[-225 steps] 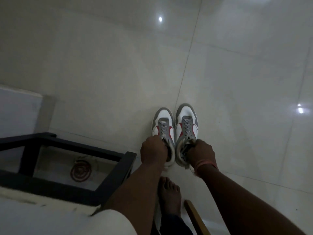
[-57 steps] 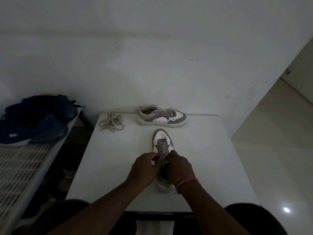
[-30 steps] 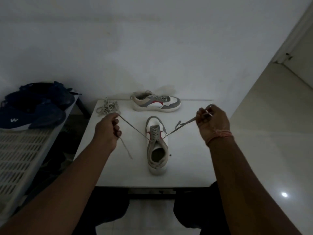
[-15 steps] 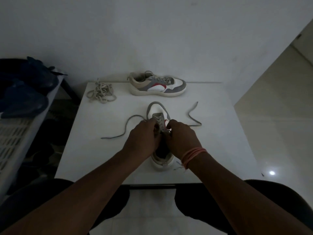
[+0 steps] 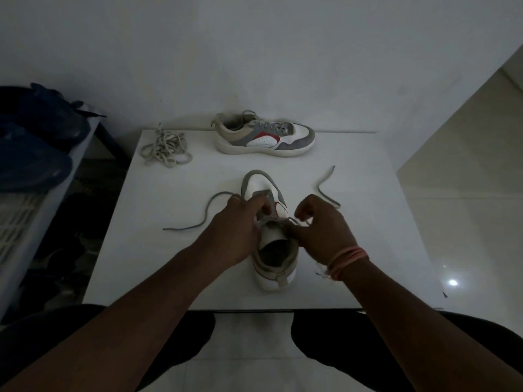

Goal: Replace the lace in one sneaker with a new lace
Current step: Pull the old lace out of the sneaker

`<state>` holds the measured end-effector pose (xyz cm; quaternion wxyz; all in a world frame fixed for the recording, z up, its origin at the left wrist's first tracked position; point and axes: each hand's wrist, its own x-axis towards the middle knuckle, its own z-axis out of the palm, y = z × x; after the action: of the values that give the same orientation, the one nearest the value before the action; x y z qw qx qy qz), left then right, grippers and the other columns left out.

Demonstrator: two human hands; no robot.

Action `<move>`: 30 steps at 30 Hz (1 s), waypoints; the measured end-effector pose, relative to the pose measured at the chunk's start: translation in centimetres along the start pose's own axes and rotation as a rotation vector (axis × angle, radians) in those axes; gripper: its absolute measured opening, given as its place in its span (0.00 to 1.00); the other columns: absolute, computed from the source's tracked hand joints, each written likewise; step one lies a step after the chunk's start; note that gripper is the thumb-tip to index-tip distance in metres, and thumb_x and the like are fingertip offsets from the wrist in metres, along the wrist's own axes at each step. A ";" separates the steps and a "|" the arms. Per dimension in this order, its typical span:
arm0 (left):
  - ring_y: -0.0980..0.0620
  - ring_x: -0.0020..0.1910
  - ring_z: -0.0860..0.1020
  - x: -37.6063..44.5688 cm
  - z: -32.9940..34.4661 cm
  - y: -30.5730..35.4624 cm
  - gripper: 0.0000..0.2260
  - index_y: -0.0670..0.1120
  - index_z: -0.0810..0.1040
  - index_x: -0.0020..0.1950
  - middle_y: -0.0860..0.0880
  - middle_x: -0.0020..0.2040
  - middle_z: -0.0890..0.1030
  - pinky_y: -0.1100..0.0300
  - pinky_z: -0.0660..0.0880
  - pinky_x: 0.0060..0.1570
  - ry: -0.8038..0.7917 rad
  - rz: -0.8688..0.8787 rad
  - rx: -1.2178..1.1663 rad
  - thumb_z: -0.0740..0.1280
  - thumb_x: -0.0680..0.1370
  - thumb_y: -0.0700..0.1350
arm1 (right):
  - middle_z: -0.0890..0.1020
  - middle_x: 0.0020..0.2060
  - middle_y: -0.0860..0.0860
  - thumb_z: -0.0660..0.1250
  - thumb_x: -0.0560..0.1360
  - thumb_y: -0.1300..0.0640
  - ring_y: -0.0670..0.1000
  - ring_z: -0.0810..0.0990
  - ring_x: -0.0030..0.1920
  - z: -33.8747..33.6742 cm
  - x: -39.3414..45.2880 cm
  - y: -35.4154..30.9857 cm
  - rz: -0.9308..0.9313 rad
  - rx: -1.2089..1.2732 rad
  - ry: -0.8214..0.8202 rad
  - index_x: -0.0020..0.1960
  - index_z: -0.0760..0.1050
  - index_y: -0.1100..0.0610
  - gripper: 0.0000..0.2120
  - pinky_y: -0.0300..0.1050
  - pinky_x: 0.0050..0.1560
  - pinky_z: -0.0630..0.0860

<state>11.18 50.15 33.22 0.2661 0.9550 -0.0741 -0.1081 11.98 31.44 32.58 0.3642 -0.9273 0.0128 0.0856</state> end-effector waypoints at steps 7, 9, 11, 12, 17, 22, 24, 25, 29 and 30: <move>0.49 0.54 0.78 -0.2 0.8 1.2 0.09 0.53 0.84 0.54 0.50 0.60 0.80 0.57 0.78 0.45 0.279 0.276 0.352 0.73 0.75 0.48 | 0.80 0.45 0.48 0.70 0.75 0.54 0.50 0.78 0.45 1.2 -1.1 -0.9 -0.132 -0.136 -0.008 0.44 0.71 0.49 0.08 0.45 0.45 0.73; 0.50 0.49 0.79 0.0 0.8 1.0 0.06 0.53 0.85 0.50 0.51 0.53 0.83 0.58 0.75 0.39 0.308 0.322 0.402 0.73 0.75 0.50 | 0.81 0.45 0.48 0.71 0.74 0.55 0.50 0.78 0.46 1.1 -1.0 -0.9 -0.125 -0.133 -0.021 0.44 0.72 0.50 0.07 0.45 0.46 0.73; 0.51 0.46 0.79 0.1 1.1 1.1 0.07 0.50 0.83 0.50 0.51 0.49 0.82 0.60 0.71 0.36 0.312 0.323 0.415 0.70 0.77 0.52 | 0.81 0.46 0.49 0.70 0.74 0.56 0.51 0.78 0.46 1.0 -1.0 -0.9 -0.117 -0.136 -0.034 0.43 0.73 0.51 0.06 0.45 0.46 0.74; 0.51 0.45 0.79 0.2 1.1 1.1 0.08 0.50 0.82 0.50 0.51 0.48 0.82 0.60 0.70 0.37 0.314 0.298 0.385 0.69 0.77 0.54 | 0.81 0.46 0.49 0.70 0.74 0.56 0.51 0.79 0.46 0.9 -1.0 -0.9 -0.108 -0.138 -0.043 0.43 0.74 0.51 0.05 0.46 0.47 0.74; 0.52 0.44 0.79 1.6 -2.4 -1.2 0.05 0.53 0.78 0.44 0.55 0.44 0.79 0.57 0.72 0.43 0.344 -0.159 0.033 0.71 0.75 0.52 | 0.79 0.45 0.50 0.72 0.73 0.54 0.52 0.78 0.45 -0.2 -0.3 -0.5 -0.059 -0.138 -0.062 0.43 0.72 0.50 0.09 0.48 0.47 0.76; 0.52 0.47 0.79 1.0 -1.8 0.6 0.12 0.52 0.81 0.56 0.53 0.51 0.82 0.58 0.74 0.45 0.231 0.202 0.018 0.74 0.73 0.48 | 0.79 0.48 0.52 0.71 0.74 0.53 0.55 0.79 0.47 0.0 -0.3 -0.9 -0.066 -0.195 -0.094 0.47 0.74 0.53 0.07 0.48 0.48 0.76; 0.49 0.47 0.79 0.5 -0.1 1.5 0.10 0.53 0.83 0.54 0.52 0.49 0.83 0.56 0.72 0.45 0.199 0.360 0.273 0.72 0.74 0.53 | 0.80 0.50 0.53 0.69 0.74 0.56 0.56 0.79 0.49 -0.1 -0.1 -1.5 -0.072 -0.247 -0.125 0.50 0.75 0.55 0.07 0.48 0.50 0.76; 0.48 0.46 0.79 0.5 0.5 1.5 0.08 0.54 0.82 0.51 0.52 0.48 0.83 0.56 0.70 0.44 0.233 0.391 0.364 0.71 0.75 0.54 | 0.80 0.51 0.54 0.69 0.74 0.57 0.56 0.80 0.50 -0.1 0.0 -1.7 -0.070 -0.268 -0.137 0.52 0.75 0.56 0.07 0.48 0.50 0.75; 0.48 0.42 0.80 0.5 0.0 0.9 0.09 0.53 0.85 0.46 0.51 0.43 0.84 0.55 0.75 0.43 0.304 0.311 0.292 0.69 0.73 0.55 | 0.81 0.49 0.53 0.68 0.76 0.56 0.57 0.80 0.50 0.1 -0.3 -2.4 -0.044 -0.256 -0.132 0.52 0.74 0.56 0.07 0.49 0.51 0.76; 0.50 0.41 0.80 0.6 -0.8 0.9 0.08 0.53 0.85 0.45 0.52 0.43 0.84 0.55 0.77 0.44 0.337 0.213 0.182 0.69 0.72 0.54 | 0.81 0.49 0.54 0.67 0.77 0.55 0.57 0.80 0.49 0.2 -0.5 -2.4 -0.035 -0.254 -0.126 0.52 0.73 0.56 0.07 0.48 0.50 0.76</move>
<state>11.85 49.66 34.23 0.1975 0.9663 -0.1387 0.0889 11.70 33.33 34.12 0.2455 -0.9588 -0.0373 0.1382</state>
